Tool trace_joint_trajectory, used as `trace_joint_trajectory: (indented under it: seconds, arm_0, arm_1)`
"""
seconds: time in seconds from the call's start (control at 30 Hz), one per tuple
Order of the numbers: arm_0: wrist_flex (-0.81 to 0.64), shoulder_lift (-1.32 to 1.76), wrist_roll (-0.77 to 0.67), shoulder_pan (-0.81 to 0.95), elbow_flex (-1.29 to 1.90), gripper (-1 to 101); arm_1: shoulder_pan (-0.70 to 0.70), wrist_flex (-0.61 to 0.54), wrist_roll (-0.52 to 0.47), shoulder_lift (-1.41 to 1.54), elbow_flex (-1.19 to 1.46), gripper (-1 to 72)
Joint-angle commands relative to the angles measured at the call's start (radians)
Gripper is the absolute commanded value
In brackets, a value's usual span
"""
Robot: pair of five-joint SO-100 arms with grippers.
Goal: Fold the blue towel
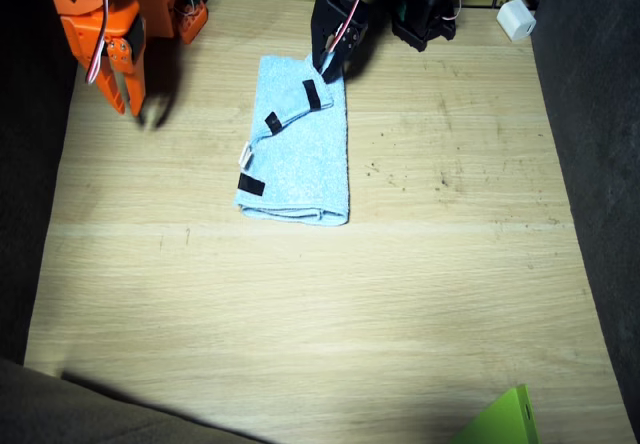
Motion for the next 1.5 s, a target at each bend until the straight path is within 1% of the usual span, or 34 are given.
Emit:
trace_joint_trajectory:
  seconds: [0.0, 0.1, 0.43, 0.6, 0.97, 1.1, 1.47]
  arm_0:
    - [0.032, -0.023, 0.067, -0.048, -0.063, 0]
    - [0.026, -0.025, 0.117, -0.094, -0.064, 0]
    - [0.026, -0.077, 0.245, -0.152, -0.109, -1]
    - [0.029, -0.104, 0.348, -0.189, -0.149, -1]
    - [0.063, -0.242, 0.512, -0.242, -0.382, -1]
    - [0.109, -0.255, 0.549, -0.238, -0.465, -1]
    - [0.121, -0.275, 0.568, -0.244, -0.541, -1]
  arm_1:
    - [0.02, 0.02, 0.009, 0.049, 0.002, 10.7]
    - [0.034, 0.018, 0.014, 0.044, 0.002, 10.6]
    - [0.089, 0.008, 0.046, -0.029, -0.006, 10.7]
    - [0.101, -0.011, 0.057, -0.074, 0.0, 10.7]
    - [0.055, -0.023, 0.06, -0.103, 0.008, 10.7]
    - [0.052, -0.026, 0.06, -0.109, 0.009, 10.7]
    - [0.077, -0.029, 0.067, -0.123, 0.008, 10.7]
